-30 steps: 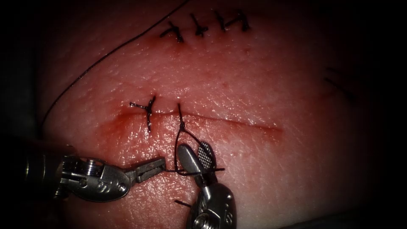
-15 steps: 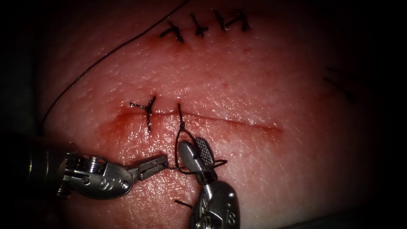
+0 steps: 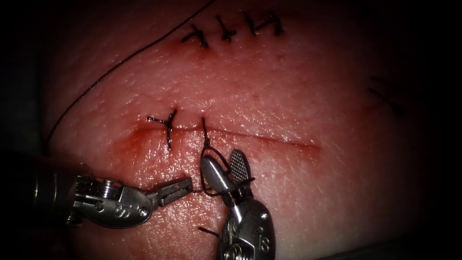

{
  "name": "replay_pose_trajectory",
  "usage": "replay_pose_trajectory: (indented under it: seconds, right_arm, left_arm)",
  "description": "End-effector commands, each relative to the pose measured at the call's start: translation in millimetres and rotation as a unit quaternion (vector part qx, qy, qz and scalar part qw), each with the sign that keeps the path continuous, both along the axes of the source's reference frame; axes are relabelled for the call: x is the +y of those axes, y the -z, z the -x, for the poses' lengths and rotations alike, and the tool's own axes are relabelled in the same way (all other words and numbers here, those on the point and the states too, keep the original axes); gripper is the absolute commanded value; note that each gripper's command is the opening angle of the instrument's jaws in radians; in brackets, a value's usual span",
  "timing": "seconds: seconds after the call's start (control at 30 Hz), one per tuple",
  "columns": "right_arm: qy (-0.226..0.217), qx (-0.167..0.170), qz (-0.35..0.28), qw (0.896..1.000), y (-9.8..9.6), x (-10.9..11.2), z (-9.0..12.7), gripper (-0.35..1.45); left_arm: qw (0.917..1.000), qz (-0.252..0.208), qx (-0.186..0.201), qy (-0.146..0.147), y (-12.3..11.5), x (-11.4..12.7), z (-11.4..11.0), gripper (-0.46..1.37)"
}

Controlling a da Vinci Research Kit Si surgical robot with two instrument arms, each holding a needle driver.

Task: Wound Closure
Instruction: Pick up the short suture tail with right end-effector, then pull down with right needle driver and upward with left tool

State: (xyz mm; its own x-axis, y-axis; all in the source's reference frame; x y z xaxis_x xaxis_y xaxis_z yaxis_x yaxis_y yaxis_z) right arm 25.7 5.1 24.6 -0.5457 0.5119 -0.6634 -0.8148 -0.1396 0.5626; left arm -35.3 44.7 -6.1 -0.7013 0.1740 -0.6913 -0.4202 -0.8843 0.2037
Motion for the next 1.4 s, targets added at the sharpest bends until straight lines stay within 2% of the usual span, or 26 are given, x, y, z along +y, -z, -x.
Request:
replay_pose_trajectory:
  seconds: [0.03,0.07,0.2,0.47,0.6,0.83,1.1,1.27,1.4]
  right_arm:
    - [0.002,-0.004,0.0,1.0,0.1,-0.1,0.1,0.29]
    - [0.001,-0.004,0.0,1.0,0.1,-0.1,0.0,0.12]
    - [0.004,-0.006,0.002,1.0,0.1,0.0,-0.1,-0.35]
    - [0.021,-0.012,-0.005,1.0,0.2,0.3,-0.5,-0.35]
    - [0.034,-0.018,-0.017,0.999,0.2,0.6,-0.6,-0.35]
    - [0.077,-0.039,-0.009,0.996,0.2,0.7,-0.7,-0.35]
    - [0.135,-0.06,0.01,0.989,-0.1,1.0,-0.6,-0.35]
    - [0.179,-0.05,0.018,0.982,-0.2,0.9,-0.8,-0.35]
    - [0.206,-0.047,0.014,0.977,-0.3,0.8,-0.9,-0.35]
  left_arm:
    - [1.0,-0.002,-0.001,-0.002,0.0,0.0,-0.1,-0.35]
    - [1.0,-0.001,0.001,-0.004,0.0,0.0,-0.1,-0.35]
    - [1.0,-0.001,0.001,-0.004,-0.1,0.1,-0.1,-0.35]
    - [1.0,-0.002,0.001,-0.003,-0.2,0.7,-0.4,-0.35]
    - [1.0,-0.008,0.0,0.0,-0.2,1.9,-0.9,-0.35]
    - [0.9998,-0.011,0.014,0.005,-1.1,7.8,-1.6,-0.35]
    - [0.9998,-0.015,0.01,0.008,-4.2,14.5,-0.1,-0.35]
    - [0.9996,-0.014,0.016,0.019,-6.3,18.6,0.5,-0.35]
    - [0.9996,-0.015,0.013,0.022,-7.4,20.6,0.6,-0.35]
